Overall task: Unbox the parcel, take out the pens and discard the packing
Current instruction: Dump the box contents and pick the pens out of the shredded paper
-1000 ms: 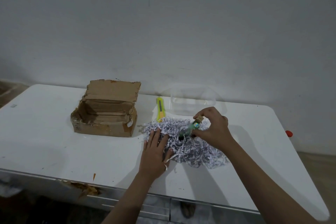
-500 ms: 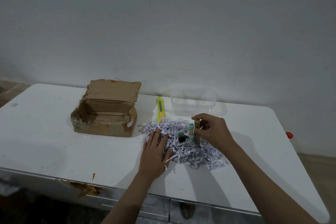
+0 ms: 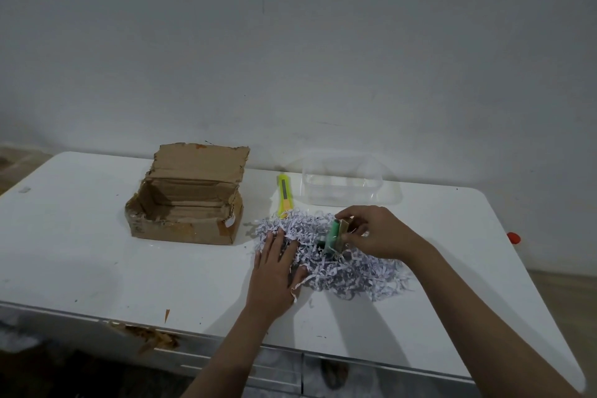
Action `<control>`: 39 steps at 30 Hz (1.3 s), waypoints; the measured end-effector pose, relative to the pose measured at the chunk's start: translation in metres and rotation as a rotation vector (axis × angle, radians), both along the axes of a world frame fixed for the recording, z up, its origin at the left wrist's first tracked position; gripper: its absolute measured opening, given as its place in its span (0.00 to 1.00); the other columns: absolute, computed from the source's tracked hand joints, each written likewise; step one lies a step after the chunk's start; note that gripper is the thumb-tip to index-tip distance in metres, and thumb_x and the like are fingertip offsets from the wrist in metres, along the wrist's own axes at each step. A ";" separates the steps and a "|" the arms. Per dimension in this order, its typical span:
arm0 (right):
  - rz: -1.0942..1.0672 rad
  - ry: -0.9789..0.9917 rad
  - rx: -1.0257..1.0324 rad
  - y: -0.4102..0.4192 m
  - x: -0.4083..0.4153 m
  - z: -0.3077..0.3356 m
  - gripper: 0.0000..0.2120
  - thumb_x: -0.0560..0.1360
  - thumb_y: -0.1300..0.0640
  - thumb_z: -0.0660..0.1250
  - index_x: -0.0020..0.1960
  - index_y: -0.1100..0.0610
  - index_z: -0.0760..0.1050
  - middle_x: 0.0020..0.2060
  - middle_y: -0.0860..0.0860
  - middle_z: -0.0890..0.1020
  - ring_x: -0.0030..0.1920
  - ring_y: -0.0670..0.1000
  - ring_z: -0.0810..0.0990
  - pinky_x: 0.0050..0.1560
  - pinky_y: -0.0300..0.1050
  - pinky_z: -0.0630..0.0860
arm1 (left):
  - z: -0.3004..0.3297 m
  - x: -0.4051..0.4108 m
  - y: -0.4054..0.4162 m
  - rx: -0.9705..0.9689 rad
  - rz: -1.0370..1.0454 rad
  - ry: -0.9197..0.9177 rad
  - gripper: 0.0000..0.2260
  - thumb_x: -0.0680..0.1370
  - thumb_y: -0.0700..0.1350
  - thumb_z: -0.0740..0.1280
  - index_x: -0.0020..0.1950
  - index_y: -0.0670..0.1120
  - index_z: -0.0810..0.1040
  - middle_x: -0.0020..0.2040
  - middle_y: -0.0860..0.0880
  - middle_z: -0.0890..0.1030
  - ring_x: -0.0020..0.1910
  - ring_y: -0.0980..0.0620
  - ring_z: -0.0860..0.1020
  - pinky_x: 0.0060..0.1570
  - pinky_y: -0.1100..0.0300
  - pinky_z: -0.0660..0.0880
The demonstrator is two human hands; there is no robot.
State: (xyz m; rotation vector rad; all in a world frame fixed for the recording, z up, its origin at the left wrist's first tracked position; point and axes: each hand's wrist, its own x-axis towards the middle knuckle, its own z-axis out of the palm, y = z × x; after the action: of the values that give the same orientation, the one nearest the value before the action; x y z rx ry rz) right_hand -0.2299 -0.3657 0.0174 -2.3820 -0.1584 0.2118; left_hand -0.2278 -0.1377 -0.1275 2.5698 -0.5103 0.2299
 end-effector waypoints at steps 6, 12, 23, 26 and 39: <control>-0.041 -0.176 -0.104 0.003 -0.003 0.005 0.08 0.73 0.57 0.67 0.48 0.48 0.81 0.40 0.47 0.84 0.42 0.45 0.82 0.47 0.49 0.80 | 0.000 0.000 0.001 -0.021 -0.003 0.013 0.27 0.78 0.60 0.52 0.73 0.49 0.65 0.76 0.46 0.57 0.76 0.46 0.48 0.70 0.43 0.51; -0.233 -0.360 0.184 -0.013 -0.011 0.014 0.09 0.72 0.62 0.66 0.44 0.48 0.79 0.35 0.48 0.83 0.36 0.48 0.81 0.39 0.47 0.79 | 0.012 -0.004 0.004 -0.243 -0.025 -0.021 0.24 0.75 0.54 0.62 0.70 0.54 0.66 0.74 0.50 0.63 0.75 0.49 0.58 0.69 0.43 0.59; -0.757 -0.384 0.416 -0.073 -0.012 -0.011 0.06 0.75 0.53 0.68 0.48 0.54 0.75 0.34 0.54 0.84 0.39 0.55 0.84 0.35 0.43 0.72 | 0.040 0.008 -0.041 -0.226 -0.054 -0.034 0.28 0.75 0.66 0.56 0.72 0.54 0.65 0.77 0.50 0.57 0.76 0.49 0.52 0.71 0.39 0.55; -0.819 -0.270 0.272 -0.099 -0.008 -0.030 0.06 0.75 0.51 0.67 0.47 0.54 0.77 0.33 0.54 0.84 0.37 0.55 0.83 0.39 0.43 0.75 | 0.031 0.011 -0.044 -0.087 -0.022 0.022 0.33 0.73 0.70 0.51 0.75 0.56 0.60 0.78 0.52 0.54 0.77 0.49 0.48 0.71 0.36 0.50; -0.796 -0.218 -0.010 -0.103 0.001 -0.073 0.10 0.74 0.61 0.67 0.55 0.61 0.79 0.48 0.57 0.83 0.48 0.56 0.80 0.49 0.41 0.70 | 0.020 0.004 -0.025 0.096 0.083 -0.020 0.35 0.72 0.70 0.54 0.74 0.54 0.62 0.77 0.51 0.58 0.77 0.49 0.51 0.67 0.32 0.39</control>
State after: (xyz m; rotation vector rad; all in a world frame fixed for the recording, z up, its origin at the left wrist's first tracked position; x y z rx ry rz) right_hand -0.2286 -0.4686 -0.0559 -2.2813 0.6814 -0.4213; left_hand -0.2236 -0.1625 -0.1072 2.6881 -0.4318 0.2664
